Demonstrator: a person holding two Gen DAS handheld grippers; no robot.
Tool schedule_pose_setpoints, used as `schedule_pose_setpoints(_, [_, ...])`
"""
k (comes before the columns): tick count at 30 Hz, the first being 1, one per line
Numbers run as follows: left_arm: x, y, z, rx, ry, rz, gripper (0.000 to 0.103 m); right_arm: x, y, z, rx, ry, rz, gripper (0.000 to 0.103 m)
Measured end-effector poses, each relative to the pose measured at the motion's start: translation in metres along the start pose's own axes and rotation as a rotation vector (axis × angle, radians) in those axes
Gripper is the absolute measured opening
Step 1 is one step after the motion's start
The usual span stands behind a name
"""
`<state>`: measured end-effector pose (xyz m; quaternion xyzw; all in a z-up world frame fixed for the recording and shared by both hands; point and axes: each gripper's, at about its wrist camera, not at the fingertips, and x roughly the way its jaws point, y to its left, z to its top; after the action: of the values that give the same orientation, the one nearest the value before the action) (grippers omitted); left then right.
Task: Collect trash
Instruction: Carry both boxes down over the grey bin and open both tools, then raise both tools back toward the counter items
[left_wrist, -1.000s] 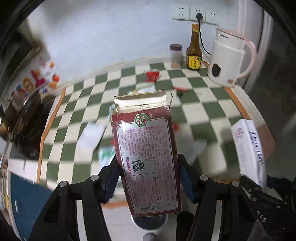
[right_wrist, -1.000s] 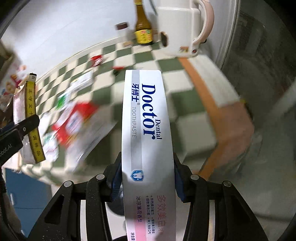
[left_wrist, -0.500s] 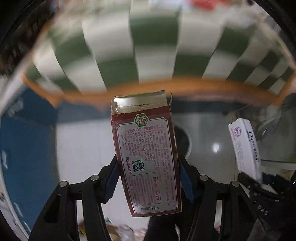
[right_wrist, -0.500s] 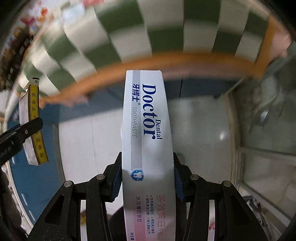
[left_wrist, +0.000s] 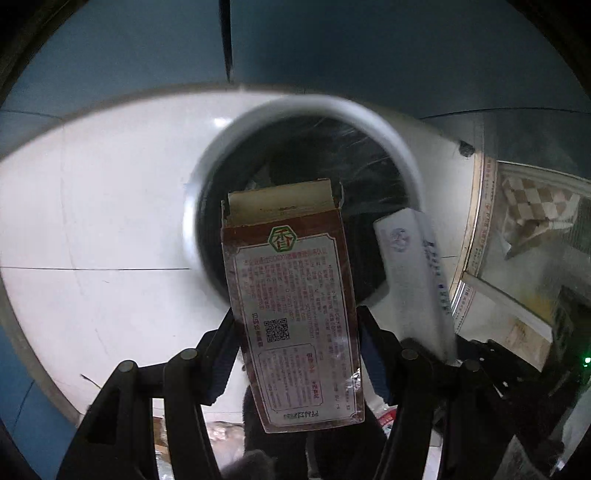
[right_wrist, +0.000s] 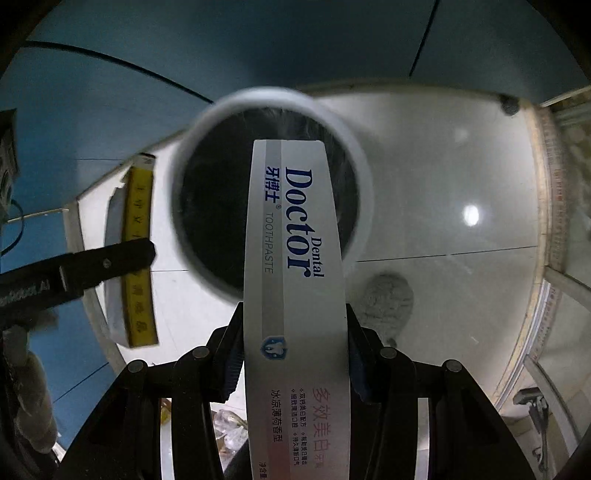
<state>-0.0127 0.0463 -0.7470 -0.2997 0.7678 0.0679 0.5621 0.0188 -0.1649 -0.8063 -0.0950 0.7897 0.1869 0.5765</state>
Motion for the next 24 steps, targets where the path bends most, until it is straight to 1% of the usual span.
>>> schedule_pose_setpoints(2, [0.010, 0.001, 0.006, 0.000, -0.006, 0.020, 0.062, 0.018, -0.001, 0.010, -0.002, 0.023, -0.004, 0.051])
schedule_pose_setpoints(3, [0.012, -0.002, 0.001, -0.004, -0.018, 0.029, 0.068, 0.027, -0.003, 0.014, 0.004, 0.041, 0.003, 0.052])
schedule_pose_setpoints(4, [0.012, -0.001, 0.001, -0.013, -0.029, 0.042, 0.087, 0.031, -0.003, 0.016, 0.009, 0.050, 0.004, 0.058])
schedule_pose_setpoints(5, [0.010, 0.000, -0.004, -0.020, -0.040, 0.051, 0.102, 0.034, -0.003, 0.018, 0.014, 0.048, 0.002, 0.071])
schedule_pose_setpoints(7, [0.003, 0.003, -0.010, -0.036, -0.068, 0.069, 0.103, 0.030, -0.006, 0.015, 0.003, 0.025, -0.014, 0.083])
schedule_pose_setpoints(9, [-0.007, 0.000, -0.018, -0.042, -0.111, 0.112, 0.103, 0.018, -0.008, 0.014, -0.001, -0.012, -0.050, 0.092])
schedule_pose_setpoints(10, [-0.013, -0.002, -0.023, -0.049, -0.129, 0.130, 0.103, 0.012, -0.007, 0.011, 0.001, -0.025, -0.060, 0.101])
schedule_pose_setpoints(11, [-0.018, -0.005, -0.028, -0.058, -0.145, 0.146, 0.103, 0.008, -0.005, 0.009, 0.004, -0.037, -0.074, 0.103])
schedule_pose_setpoints(13, [-0.035, -0.007, -0.042, -0.062, -0.193, 0.199, 0.103, -0.003, -0.002, 0.002, 0.004, -0.076, -0.127, 0.103])
schedule_pose_setpoints(14, [-0.044, 0.001, -0.048, -0.063, -0.213, 0.228, 0.103, -0.008, -0.001, -0.003, 0.002, -0.092, -0.149, 0.103])
schedule_pose_setpoints(16, [-0.060, 0.000, -0.062, -0.071, -0.257, 0.283, 0.103, -0.021, 0.005, -0.010, 0.001, -0.126, -0.200, 0.103])
schedule_pose_setpoints(17, [-0.070, 0.003, -0.067, -0.078, -0.268, 0.292, 0.103, -0.033, 0.002, -0.024, 0.000, -0.135, -0.208, 0.103])
schedule_pose_setpoints(19, [-0.087, 0.008, -0.079, -0.094, -0.281, 0.294, 0.103, -0.051, 0.007, -0.033, 0.002, -0.161, -0.241, 0.103])
schedule_pose_setpoints(21, [-0.102, 0.007, -0.091, -0.108, -0.288, 0.280, 0.103, -0.068, 0.007, -0.037, 0.001, -0.171, -0.237, 0.103])
schedule_pose_setpoints(24, [-0.133, 0.004, -0.108, -0.107, -0.310, 0.287, 0.103, -0.108, 0.016, -0.051, 0.003, -0.190, -0.231, 0.103])
